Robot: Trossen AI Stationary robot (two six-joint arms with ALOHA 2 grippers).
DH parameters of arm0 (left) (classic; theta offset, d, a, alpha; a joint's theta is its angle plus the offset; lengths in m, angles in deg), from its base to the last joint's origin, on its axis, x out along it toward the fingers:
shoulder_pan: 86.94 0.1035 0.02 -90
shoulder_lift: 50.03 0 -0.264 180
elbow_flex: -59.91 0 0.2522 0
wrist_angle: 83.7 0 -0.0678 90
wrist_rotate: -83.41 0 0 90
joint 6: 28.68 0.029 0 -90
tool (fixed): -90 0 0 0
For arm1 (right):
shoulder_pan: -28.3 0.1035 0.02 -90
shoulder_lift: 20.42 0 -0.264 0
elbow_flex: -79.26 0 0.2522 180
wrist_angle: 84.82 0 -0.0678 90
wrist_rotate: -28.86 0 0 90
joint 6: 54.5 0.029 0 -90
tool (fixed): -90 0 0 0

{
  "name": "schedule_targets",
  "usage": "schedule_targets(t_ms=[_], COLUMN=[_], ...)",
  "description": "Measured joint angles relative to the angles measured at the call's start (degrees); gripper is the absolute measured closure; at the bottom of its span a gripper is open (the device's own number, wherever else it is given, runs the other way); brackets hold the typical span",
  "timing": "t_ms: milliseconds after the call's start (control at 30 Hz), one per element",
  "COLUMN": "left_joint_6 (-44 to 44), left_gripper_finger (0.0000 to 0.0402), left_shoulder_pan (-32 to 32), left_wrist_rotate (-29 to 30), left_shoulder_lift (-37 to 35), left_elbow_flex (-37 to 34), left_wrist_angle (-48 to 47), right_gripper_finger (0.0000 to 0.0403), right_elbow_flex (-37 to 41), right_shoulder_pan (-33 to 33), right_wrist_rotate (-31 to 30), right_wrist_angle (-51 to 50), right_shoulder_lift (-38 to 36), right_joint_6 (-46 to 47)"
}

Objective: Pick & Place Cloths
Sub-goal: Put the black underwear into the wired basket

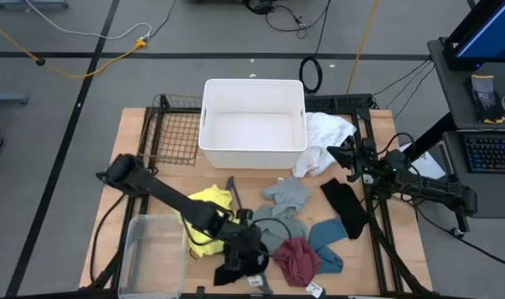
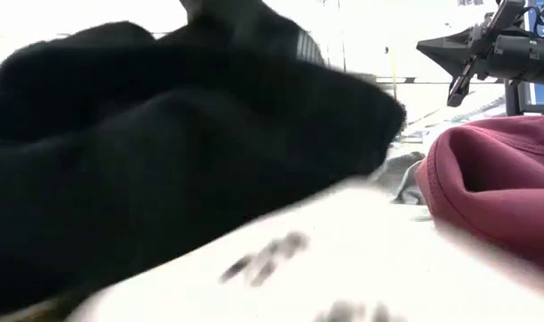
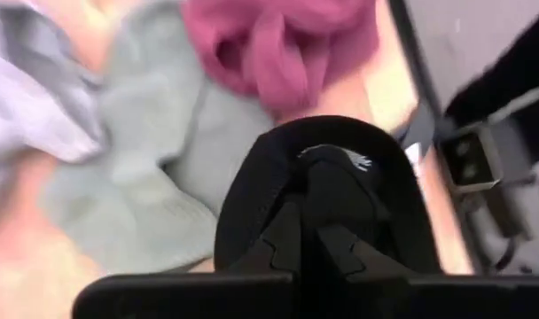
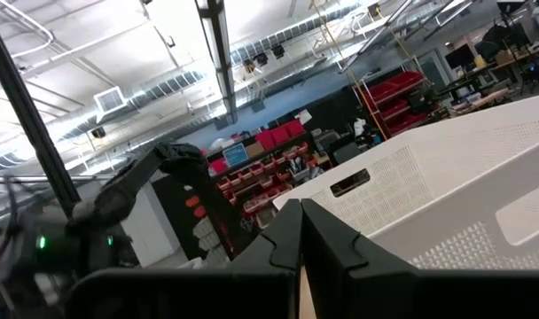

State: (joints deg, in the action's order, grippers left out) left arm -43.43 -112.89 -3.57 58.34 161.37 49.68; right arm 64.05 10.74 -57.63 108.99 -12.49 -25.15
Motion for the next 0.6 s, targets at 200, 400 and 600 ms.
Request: schedule_targets(t_ms=[200,400,600], left_joint_6=[-1.03,2.17,15.19], left_gripper_finger=[0.04,0.0401,0.0401], left_shoulder_pan=[-0.01,-0.93,-1.74], left_wrist_rotate=[5.93,16.77,27.27], left_shoulder_lift=[-8.22,-15.53,-19.61], left_elbow_flex=[0.0,0.0,0.04], left_wrist_angle=[0.36,3.53,14.78], right_gripper_finger=[0.0403,0.0403,0.0403], right_elbow_flex=[0.0,0.0,0.0], right_shoulder_pan=[0.0,0.0,0.0], right_wrist_rotate=[0.0,-0.01,-0.02], right_wrist_angle=[-0.02,-0.01,-0.03], right_shoulder_lift=[0.02,0.02,0.02], right_joint_6=[0.01,0.0,0.0])
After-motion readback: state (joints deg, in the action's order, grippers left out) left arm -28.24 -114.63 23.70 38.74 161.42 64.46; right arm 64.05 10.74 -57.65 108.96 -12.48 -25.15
